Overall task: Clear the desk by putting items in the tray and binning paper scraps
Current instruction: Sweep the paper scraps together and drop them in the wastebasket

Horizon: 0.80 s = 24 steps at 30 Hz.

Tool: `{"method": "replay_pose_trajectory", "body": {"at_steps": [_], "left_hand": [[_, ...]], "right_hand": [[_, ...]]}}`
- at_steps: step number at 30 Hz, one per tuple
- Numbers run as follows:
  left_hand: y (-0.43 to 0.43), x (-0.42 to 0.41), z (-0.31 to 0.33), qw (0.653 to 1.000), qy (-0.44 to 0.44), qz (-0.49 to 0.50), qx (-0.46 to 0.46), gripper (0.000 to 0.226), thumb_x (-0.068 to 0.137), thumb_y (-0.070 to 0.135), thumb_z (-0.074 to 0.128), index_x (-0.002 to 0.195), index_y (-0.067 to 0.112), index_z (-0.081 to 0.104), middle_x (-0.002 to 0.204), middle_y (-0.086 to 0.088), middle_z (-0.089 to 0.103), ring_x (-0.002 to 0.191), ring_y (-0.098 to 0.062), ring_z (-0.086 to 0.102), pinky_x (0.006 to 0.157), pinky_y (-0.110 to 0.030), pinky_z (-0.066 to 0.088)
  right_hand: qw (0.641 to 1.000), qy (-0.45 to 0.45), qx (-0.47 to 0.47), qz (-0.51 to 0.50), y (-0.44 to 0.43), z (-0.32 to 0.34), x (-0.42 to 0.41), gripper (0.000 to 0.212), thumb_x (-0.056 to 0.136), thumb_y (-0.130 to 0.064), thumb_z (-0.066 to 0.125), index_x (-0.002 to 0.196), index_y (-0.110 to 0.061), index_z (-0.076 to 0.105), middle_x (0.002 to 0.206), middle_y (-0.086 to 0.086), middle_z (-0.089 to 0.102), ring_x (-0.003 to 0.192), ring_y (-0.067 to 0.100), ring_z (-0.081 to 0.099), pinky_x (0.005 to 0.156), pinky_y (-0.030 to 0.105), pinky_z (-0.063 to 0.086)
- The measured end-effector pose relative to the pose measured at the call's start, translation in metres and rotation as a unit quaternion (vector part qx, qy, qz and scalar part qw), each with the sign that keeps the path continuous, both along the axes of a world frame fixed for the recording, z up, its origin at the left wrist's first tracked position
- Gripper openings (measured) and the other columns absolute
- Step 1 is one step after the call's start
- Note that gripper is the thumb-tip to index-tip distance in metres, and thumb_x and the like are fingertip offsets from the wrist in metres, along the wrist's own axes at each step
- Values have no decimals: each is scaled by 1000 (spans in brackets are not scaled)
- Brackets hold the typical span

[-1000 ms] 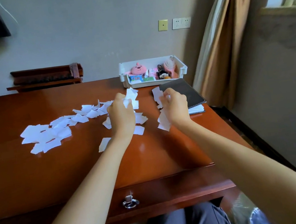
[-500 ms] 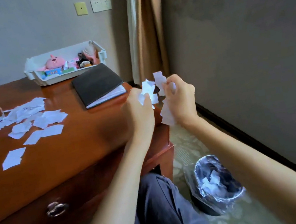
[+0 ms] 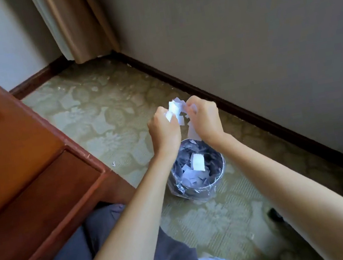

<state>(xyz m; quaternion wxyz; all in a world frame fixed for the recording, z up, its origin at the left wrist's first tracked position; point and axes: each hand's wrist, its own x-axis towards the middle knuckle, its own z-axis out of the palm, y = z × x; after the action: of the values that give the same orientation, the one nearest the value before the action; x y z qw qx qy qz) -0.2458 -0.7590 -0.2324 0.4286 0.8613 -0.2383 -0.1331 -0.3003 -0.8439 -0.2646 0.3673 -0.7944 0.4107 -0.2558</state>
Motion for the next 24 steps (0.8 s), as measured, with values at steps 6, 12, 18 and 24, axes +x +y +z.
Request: {"method": "replay_pose_trajectory", "body": {"at_steps": [6,12,18,24], "left_hand": [[-44,18,-71,987,63,-28,147,25,95,10,44,109,-7,56,118,-23,59,113,-34,51,82,-30,32],[-60,22,-146,950,119,-69,280,27,95,6,41,115,-7,53,124,-25,56,119,-35,48,93,-37,37],[-64,17,-208,912,203,-97,343,29,93,4,40,118,-3,53,114,-24,63,109,-37,60,94,-39,47],[-69,13,-241,889,234,-117,376,37,87,4,41,122,8,53,129,-25,53,114,-41,56,95,-49,48]], "right_hand": [[991,125,50,-4,-39,-85,2,34,93,-6,37,59,-11,31,64,13,50,64,25,30,54,30,27],[963,243,111,20,-57,-160,-4,29,97,-13,39,69,-4,36,70,19,46,68,28,38,61,33,30],[921,341,183,43,-57,-227,-12,29,89,-3,43,62,-9,34,78,18,50,72,28,43,62,30,32],[897,370,236,54,-54,-258,-14,19,93,-12,46,84,2,56,86,18,54,81,32,50,68,35,38]]}}
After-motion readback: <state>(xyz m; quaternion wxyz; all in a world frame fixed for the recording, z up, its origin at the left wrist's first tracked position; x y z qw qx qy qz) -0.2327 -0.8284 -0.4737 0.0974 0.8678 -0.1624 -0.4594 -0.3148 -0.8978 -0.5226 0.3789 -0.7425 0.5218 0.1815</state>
